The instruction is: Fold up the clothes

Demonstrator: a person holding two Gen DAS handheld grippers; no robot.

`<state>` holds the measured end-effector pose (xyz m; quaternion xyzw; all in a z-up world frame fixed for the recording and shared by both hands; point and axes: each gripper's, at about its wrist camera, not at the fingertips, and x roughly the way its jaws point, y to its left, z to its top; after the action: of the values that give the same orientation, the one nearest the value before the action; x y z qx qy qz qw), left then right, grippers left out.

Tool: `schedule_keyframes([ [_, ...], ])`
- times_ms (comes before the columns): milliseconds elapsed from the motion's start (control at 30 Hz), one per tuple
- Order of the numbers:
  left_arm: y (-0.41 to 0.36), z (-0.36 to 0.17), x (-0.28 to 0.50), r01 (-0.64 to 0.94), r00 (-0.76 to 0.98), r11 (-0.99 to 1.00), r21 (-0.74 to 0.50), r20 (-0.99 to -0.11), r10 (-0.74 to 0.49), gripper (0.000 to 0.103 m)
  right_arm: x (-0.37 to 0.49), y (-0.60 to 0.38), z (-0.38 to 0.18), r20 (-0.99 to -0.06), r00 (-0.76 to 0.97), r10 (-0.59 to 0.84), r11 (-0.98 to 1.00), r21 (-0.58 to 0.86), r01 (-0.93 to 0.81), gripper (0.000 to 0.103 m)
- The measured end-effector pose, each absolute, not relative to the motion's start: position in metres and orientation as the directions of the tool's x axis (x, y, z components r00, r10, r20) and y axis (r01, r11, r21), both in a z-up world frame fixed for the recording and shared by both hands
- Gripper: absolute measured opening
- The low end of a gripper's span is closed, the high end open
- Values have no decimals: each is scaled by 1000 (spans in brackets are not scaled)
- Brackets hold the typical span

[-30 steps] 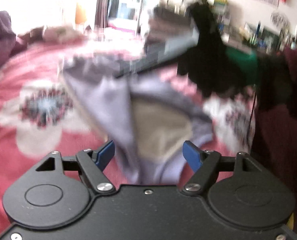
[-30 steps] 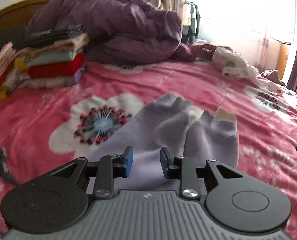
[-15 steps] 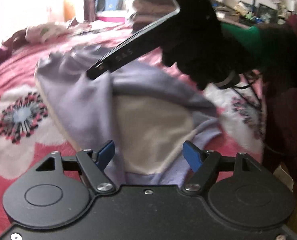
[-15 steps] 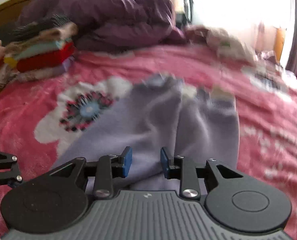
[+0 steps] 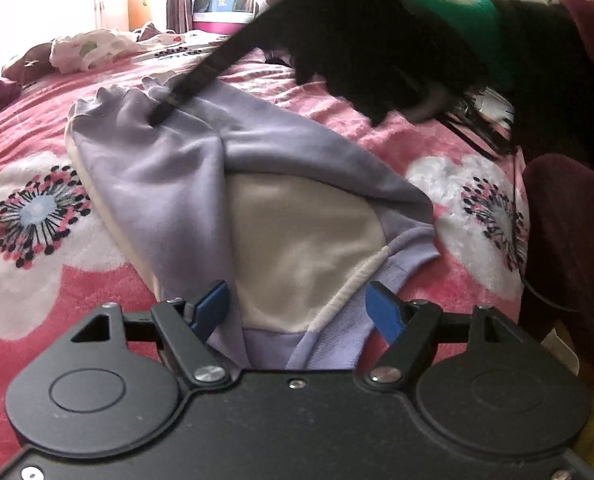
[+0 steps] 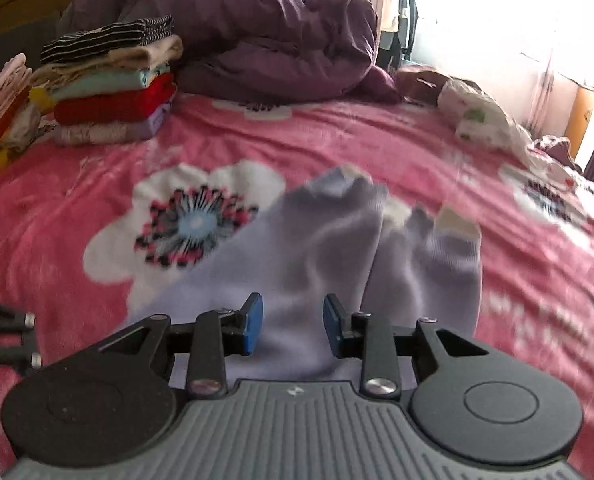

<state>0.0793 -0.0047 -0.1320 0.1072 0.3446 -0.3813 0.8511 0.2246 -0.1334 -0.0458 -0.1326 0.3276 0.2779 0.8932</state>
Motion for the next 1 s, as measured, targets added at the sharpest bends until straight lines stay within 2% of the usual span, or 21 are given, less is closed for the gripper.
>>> schedule_keyframes([
  [133, -3, -136, 81, 722, 463, 686, -90, -674, -576, 75, 254, -122, -35, -655, 638, 405, 807, -72, -586, 34],
  [400, 3, -140, 88, 724, 441, 676, -135, -664, -604, 75, 324, -101, -56, -689, 611, 390, 839, -7, -544, 35],
  [500, 4, -141, 88, 722, 439, 676, -145, -659, -611, 75, 339, -100, -76, -723, 580, 374, 845, 8, -535, 33],
  [600, 4, -140, 88, 723, 439, 675, -146, -658, -612, 75, 338, -98, -71, -726, 574, 379, 841, 11, -541, 33],
  [700, 3, -141, 87, 723, 441, 676, -143, -658, -611, 76, 332, -107, -51, -680, 587, 439, 844, 90, -528, 33],
  [800, 2, -142, 88, 724, 439, 675, -143, -659, -611, 78, 333, -104, -46, -654, 610, 446, 847, 88, -525, 33],
  [933, 2, -142, 90, 722, 435, 675, -153, -658, -614, 78, 355, -91, -71, -729, 549, 409, 854, 93, -512, 34],
  [1000, 3, -142, 90, 721, 433, 674, -158, -657, -617, 78, 357, -84, -74, -751, 539, 381, 848, 51, -528, 34],
])
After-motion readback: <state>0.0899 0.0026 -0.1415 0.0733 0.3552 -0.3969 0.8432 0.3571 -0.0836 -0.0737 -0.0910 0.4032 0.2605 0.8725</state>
